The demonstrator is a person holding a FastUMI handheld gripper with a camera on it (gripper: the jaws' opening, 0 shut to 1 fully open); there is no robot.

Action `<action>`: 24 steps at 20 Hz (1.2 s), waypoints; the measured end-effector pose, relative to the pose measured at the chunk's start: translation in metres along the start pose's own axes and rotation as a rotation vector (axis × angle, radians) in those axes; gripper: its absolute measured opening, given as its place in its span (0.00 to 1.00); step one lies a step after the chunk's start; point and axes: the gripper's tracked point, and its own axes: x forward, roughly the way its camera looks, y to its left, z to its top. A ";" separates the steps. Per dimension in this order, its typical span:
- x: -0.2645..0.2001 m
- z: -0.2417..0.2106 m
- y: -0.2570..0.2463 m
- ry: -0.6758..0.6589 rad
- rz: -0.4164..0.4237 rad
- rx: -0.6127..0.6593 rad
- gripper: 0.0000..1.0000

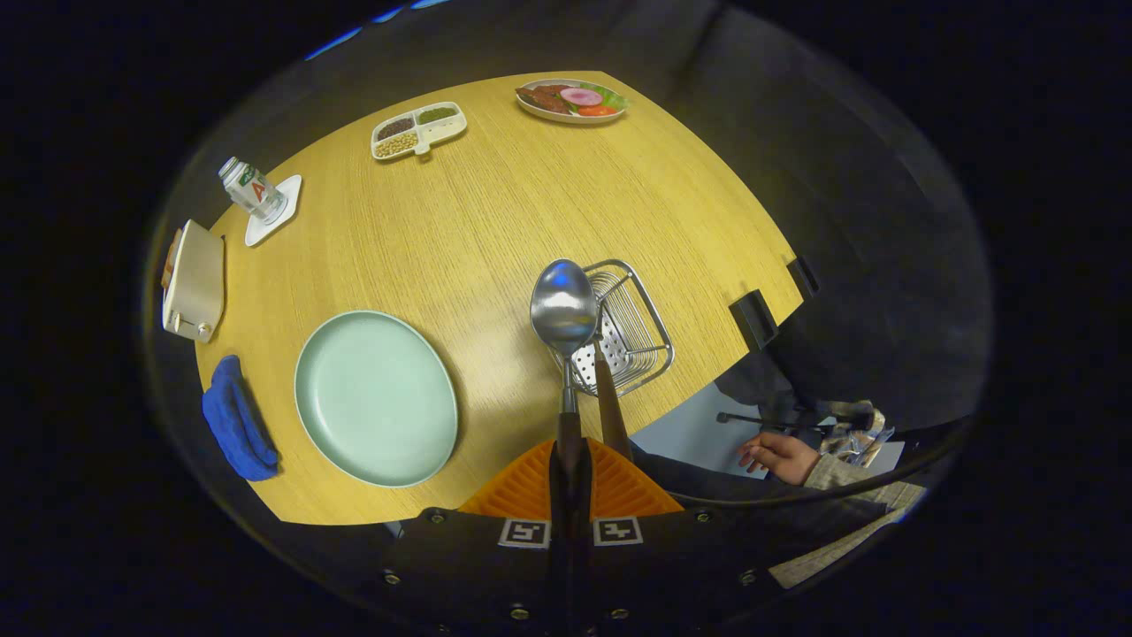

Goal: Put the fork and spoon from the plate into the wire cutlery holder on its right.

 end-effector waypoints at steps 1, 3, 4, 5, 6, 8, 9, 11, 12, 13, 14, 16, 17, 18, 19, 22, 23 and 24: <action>0.002 -0.001 -0.003 0.011 -0.002 0.008 0.03; 0.005 -0.004 -0.007 0.039 -0.012 0.025 0.03; 0.006 -0.007 -0.009 0.058 -0.018 0.028 0.03; 0.009 -0.009 -0.011 0.077 -0.023 0.028 0.03; 0.010 -0.010 -0.011 0.091 -0.023 0.026 0.03; 0.011 -0.009 -0.010 0.106 -0.021 0.023 0.04; 0.012 -0.007 -0.012 0.110 -0.025 0.020 0.03; 0.012 -0.004 -0.011 0.120 -0.027 0.021 0.04; 0.012 -0.004 -0.011 0.129 -0.028 0.026 0.04; 0.013 -0.003 -0.011 0.133 -0.027 0.034 0.04; 0.014 -0.002 -0.011 0.134 -0.021 0.038 0.04; 0.013 -0.002 -0.009 0.126 -0.019 0.048 0.07; 0.014 0.000 -0.008 0.117 -0.015 0.053 0.10; 0.012 0.001 -0.009 0.114 -0.020 0.054 0.12; 0.012 0.002 -0.010 0.110 -0.026 0.053 0.12; 0.009 0.003 -0.012 0.109 -0.055 0.028 0.32; 0.010 0.003 -0.012 0.108 -0.060 0.016 0.35; 0.009 0.004 -0.010 0.099 -0.060 0.009 0.40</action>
